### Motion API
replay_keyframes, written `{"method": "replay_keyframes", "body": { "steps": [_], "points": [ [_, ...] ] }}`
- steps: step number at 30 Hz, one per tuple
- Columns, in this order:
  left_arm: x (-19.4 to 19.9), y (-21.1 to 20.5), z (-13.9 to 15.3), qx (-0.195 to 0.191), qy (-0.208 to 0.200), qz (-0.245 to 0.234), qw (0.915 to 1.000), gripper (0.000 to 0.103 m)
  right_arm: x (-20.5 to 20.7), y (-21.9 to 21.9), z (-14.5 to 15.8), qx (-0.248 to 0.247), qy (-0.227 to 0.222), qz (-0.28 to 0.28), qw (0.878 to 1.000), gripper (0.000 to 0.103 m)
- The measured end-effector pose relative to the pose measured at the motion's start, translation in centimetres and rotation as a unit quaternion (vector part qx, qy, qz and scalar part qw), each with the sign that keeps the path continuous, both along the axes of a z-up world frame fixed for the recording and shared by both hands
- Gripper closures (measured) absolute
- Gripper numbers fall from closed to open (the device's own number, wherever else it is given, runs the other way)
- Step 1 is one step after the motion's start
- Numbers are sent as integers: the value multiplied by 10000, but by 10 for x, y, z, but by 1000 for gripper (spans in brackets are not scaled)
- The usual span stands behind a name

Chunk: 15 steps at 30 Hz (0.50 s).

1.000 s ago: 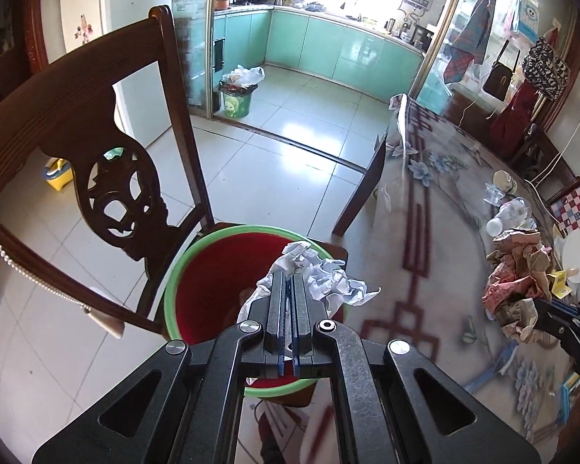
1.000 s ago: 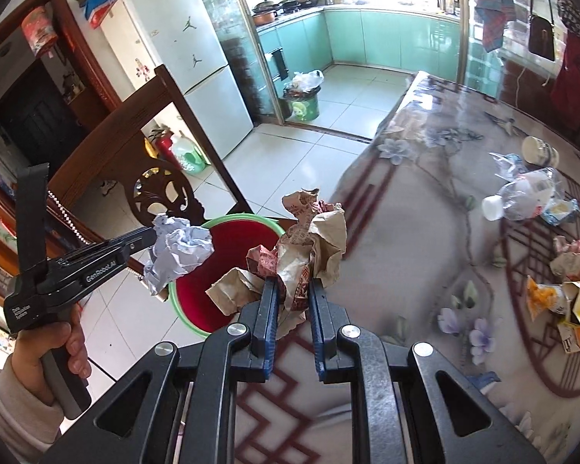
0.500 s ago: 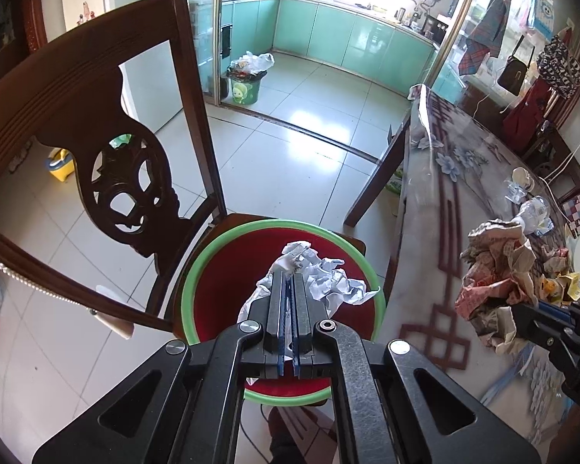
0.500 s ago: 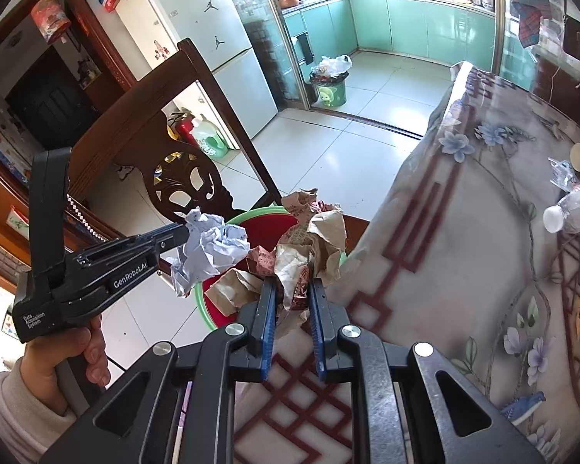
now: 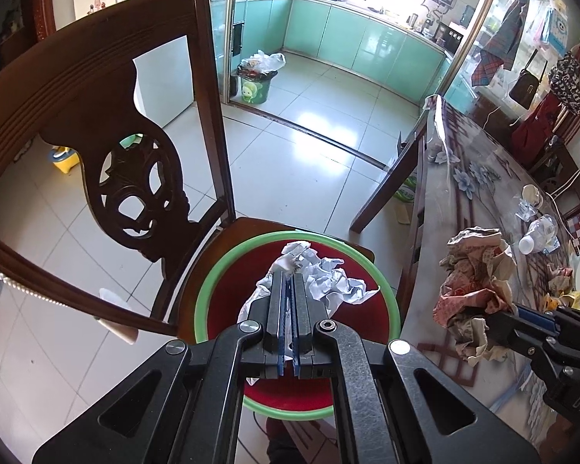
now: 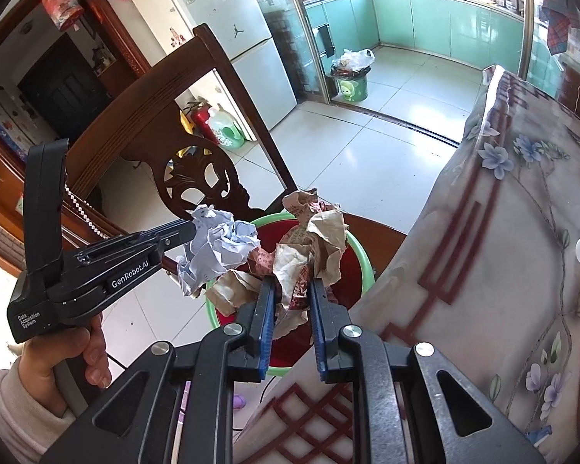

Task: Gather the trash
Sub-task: 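Carry both papers over the red bin and open both tools to release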

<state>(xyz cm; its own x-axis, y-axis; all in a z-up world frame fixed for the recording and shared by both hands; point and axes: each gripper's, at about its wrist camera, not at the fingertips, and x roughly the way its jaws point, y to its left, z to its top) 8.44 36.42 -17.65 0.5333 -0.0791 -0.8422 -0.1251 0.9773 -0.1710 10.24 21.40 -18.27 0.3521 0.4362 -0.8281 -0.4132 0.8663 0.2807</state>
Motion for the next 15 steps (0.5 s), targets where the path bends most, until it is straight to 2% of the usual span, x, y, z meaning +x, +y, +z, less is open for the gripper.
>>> {"method": "replay_keyframes", "body": {
  "steps": [6,7,8,9,10,13,15],
  "points": [
    [6,3,-3,-28,48,33,10000,99,4,3,-2,95,41,75,9999,85],
    [7,4,-4,-51,59,78,9999,90,3,4,-2,103,46,91,9999,84],
    [7,5,-4,-67,58,139,9999,69,3,4,-2,99,39,94,9999,83],
    [7,7,-4,-68,26,198,9998,58,2,3,-2,108,31,96,9999,82],
    [6,8,-2,-65,-38,232,9997,42,2,2,-2,130,19,83,9999,80],
    [5,5,5,74,-179,258,9995,22,1,0,-1,235,-23,15,9997,76],
    [6,5,9,137,-244,256,9993,20,0,-1,-1,289,-20,6,9996,74]
  ]
}}
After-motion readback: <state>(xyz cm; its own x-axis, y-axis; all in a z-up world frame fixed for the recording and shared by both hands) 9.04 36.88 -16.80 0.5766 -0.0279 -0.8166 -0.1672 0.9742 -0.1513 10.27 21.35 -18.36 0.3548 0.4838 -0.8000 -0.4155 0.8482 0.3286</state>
